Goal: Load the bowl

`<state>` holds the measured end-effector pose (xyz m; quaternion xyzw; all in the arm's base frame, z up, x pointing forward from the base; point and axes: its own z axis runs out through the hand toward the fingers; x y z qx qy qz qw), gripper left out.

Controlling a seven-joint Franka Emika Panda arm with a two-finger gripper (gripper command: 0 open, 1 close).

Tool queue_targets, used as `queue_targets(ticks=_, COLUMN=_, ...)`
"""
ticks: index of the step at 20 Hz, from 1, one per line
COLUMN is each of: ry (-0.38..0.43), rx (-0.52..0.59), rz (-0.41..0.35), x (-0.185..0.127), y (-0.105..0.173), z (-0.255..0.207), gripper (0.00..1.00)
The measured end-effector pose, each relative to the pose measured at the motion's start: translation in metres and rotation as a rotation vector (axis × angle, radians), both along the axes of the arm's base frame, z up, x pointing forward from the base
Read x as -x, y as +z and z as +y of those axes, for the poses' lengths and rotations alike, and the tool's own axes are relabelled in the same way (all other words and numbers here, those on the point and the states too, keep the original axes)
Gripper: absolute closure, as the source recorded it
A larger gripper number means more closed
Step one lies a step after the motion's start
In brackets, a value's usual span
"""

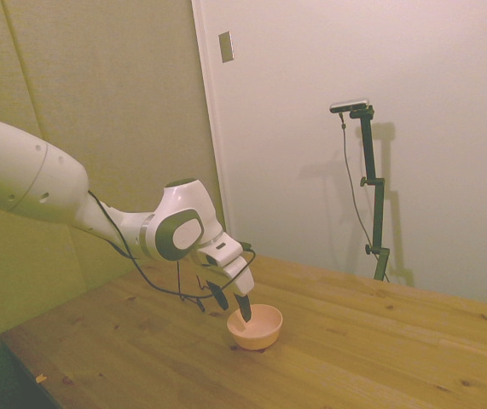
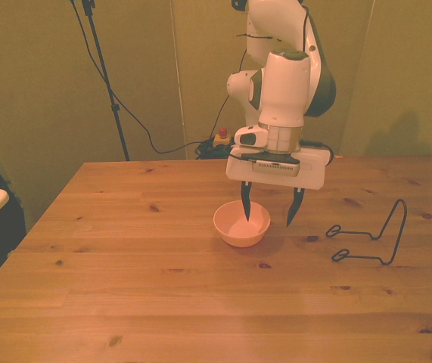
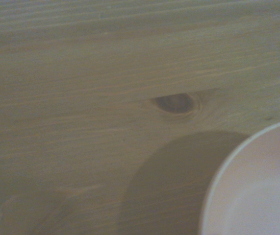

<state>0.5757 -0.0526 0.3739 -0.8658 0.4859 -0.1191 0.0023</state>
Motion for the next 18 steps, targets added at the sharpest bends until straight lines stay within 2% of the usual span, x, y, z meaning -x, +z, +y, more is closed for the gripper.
queue_targets(ticks=5, ry=0.006, rx=-0.005, rz=0.020, x=-0.005, y=-0.013, z=0.008, gripper=1.00)
queue_targets(ticks=18, ry=-0.016, rx=-0.008, rz=0.022, x=-0.012, y=-0.016, z=-0.002, gripper=1.00)
